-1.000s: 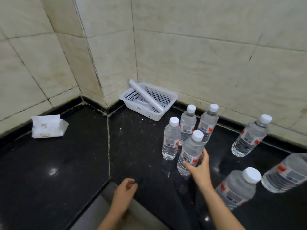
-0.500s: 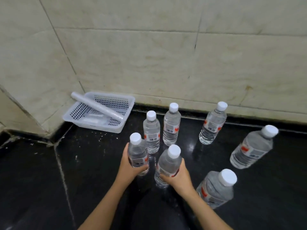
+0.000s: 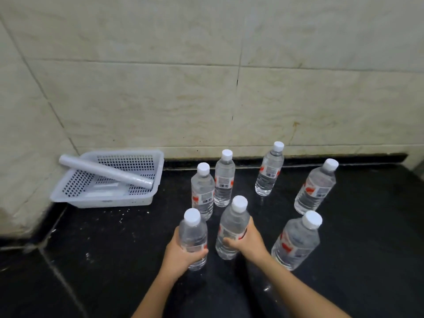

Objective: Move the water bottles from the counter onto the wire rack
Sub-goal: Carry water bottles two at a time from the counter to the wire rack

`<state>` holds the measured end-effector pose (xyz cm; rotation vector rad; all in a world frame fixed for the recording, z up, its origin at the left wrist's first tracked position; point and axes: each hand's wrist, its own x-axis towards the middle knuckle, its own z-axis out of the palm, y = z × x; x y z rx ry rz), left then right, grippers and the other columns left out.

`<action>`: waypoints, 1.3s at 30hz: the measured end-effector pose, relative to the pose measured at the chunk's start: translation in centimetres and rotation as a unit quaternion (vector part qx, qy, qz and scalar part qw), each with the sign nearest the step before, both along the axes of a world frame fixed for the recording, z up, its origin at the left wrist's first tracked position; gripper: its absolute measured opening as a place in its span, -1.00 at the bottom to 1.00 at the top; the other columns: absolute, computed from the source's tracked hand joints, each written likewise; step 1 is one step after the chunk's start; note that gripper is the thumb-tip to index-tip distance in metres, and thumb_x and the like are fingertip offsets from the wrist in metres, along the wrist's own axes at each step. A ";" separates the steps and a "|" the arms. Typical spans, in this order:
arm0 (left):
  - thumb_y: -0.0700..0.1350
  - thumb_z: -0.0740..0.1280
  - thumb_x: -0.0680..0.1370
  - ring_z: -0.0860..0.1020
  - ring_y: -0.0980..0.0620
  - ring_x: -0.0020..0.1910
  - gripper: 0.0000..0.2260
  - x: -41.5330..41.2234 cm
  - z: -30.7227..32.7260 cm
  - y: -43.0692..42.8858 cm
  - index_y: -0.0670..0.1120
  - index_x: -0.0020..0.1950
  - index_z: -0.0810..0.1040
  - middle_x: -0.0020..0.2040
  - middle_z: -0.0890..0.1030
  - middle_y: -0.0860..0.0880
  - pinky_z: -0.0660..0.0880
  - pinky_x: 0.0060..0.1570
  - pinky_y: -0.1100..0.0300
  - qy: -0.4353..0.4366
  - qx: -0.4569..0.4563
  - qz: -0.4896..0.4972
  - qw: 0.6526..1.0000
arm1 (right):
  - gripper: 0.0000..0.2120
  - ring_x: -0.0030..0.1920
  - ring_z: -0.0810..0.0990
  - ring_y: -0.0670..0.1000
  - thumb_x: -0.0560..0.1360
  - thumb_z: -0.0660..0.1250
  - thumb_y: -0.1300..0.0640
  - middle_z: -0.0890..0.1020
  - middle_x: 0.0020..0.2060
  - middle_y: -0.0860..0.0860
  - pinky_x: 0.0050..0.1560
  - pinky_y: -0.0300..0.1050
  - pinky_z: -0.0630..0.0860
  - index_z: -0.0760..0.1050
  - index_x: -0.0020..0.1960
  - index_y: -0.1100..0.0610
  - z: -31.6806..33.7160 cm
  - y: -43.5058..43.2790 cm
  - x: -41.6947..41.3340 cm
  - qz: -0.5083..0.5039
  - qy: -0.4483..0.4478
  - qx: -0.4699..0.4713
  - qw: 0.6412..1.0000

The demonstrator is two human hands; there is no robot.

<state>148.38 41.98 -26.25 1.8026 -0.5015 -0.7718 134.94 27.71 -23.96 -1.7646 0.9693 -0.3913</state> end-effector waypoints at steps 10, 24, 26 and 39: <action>0.13 0.47 -0.03 0.60 -0.04 0.03 -0.30 -1.4 0.7 4.2 0.12 0.08 0.39 0.02 0.61 -0.03 0.52 0.07 0.07 -0.021 -0.017 -0.075 0.997 | -0.30 0.11 0.55 0.02 0.11 0.57 0.11 0.57 0.07 -0.01 0.20 0.03 0.47 0.31 0.15 0.03 1.2 6.3 -4.4 -0.123 0.031 -0.033 0.991; -0.08 0.55 0.02 0.58 0.31 -0.19 -0.42 -18.4 6.2 -0.2 0.10 -0.02 0.44 -0.10 0.62 0.11 0.51 -0.13 0.42 -0.016 -0.104 -0.352 0.930 | -0.47 -0.08 0.57 -0.12 0.21 0.52 0.36 0.59 -0.04 0.02 -0.06 -0.26 0.51 0.39 0.09 0.10 4.8 11.3 -26.4 -0.366 -0.070 -0.020 0.928; -0.04 0.54 0.01 0.58 0.31 -0.19 -0.39 -22.7 6.6 -1.5 0.10 0.00 0.43 -0.09 0.62 0.09 0.50 -0.13 0.43 -0.022 -0.110 -0.386 0.916 | -0.48 -0.08 0.56 -0.12 0.21 0.53 0.35 0.58 -0.07 -0.06 -0.01 -0.14 0.47 0.40 0.03 0.02 5.4 11.4 -31.1 -0.400 -0.096 -0.028 0.911; 0.06 0.54 0.03 0.61 -0.05 0.03 -0.24 -47.5 6.3 -9.1 -0.12 0.19 0.47 0.05 0.64 -0.11 0.53 0.10 -0.01 -0.011 -0.105 -0.471 0.875 | -0.40 0.04 0.60 -0.02 0.04 0.52 0.00 0.62 0.01 -0.08 0.14 0.11 0.52 0.38 0.02 -0.13 7.7 12.1 -56.0 -0.505 -0.052 -0.065 0.859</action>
